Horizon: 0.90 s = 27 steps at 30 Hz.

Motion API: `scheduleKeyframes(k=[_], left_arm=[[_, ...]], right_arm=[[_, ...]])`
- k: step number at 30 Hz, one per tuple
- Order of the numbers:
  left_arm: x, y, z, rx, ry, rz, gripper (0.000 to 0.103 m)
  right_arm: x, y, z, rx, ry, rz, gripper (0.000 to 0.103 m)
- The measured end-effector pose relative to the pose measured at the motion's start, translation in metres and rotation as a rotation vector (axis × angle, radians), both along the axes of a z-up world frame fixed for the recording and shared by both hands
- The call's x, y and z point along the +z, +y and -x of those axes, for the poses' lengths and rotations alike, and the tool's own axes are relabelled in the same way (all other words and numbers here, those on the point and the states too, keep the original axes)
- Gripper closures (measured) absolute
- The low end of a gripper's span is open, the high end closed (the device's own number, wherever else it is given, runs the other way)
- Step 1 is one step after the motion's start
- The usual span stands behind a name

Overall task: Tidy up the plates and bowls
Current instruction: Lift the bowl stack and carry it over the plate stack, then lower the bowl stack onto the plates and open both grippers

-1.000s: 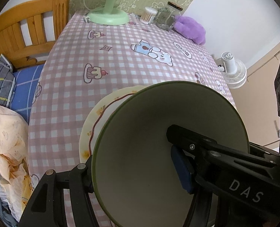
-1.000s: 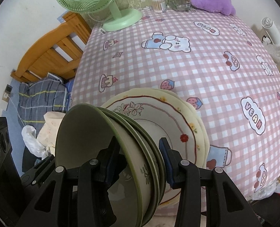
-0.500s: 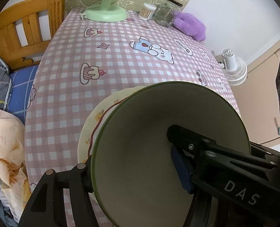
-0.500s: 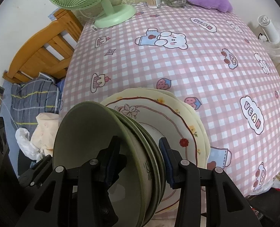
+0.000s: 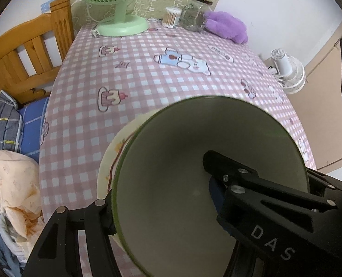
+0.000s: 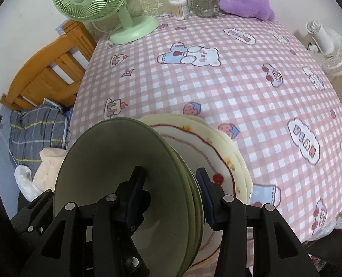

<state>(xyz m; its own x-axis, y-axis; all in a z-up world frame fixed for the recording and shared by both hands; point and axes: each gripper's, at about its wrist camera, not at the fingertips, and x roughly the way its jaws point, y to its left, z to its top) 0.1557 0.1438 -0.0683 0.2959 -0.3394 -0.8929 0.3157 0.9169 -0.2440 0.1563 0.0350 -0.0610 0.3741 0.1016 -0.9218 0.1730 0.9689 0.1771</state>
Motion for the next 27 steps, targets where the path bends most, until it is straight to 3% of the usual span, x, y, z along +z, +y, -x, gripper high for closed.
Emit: scheduleKeyframes(k=[3, 7, 9, 11, 20, 27], left_arm=[[0.000, -0.001, 0.003, -0.001, 0.000, -0.009, 0.033], [0.000, 0.002, 0.004, 0.029, -0.017, -0.040, 0.022], [0.003, 0.004, 0.005, 0.038, -0.032, -0.047, 0.020], [0.008, 0.004, 0.008, 0.047, -0.055, -0.054, 0.018], [0.046, -0.008, 0.027, 0.158, -0.194, -0.075, 0.015], [0.076, -0.033, 0.052, 0.243, -0.312, -0.045, 0.015]], right_arm=[[-0.002, -0.002, 0.006, -0.007, -0.001, 0.000, 0.052], [-0.001, -0.001, 0.008, 0.008, -0.014, -0.009, 0.050], [0.002, 0.000, 0.009, 0.022, -0.027, -0.002, 0.044], [0.005, 0.000, 0.010, 0.033, -0.037, 0.011, 0.027], [0.040, -0.015, 0.020, 0.133, -0.171, 0.007, 0.026], [0.076, -0.048, 0.034, 0.187, -0.303, 0.004, 0.026]])
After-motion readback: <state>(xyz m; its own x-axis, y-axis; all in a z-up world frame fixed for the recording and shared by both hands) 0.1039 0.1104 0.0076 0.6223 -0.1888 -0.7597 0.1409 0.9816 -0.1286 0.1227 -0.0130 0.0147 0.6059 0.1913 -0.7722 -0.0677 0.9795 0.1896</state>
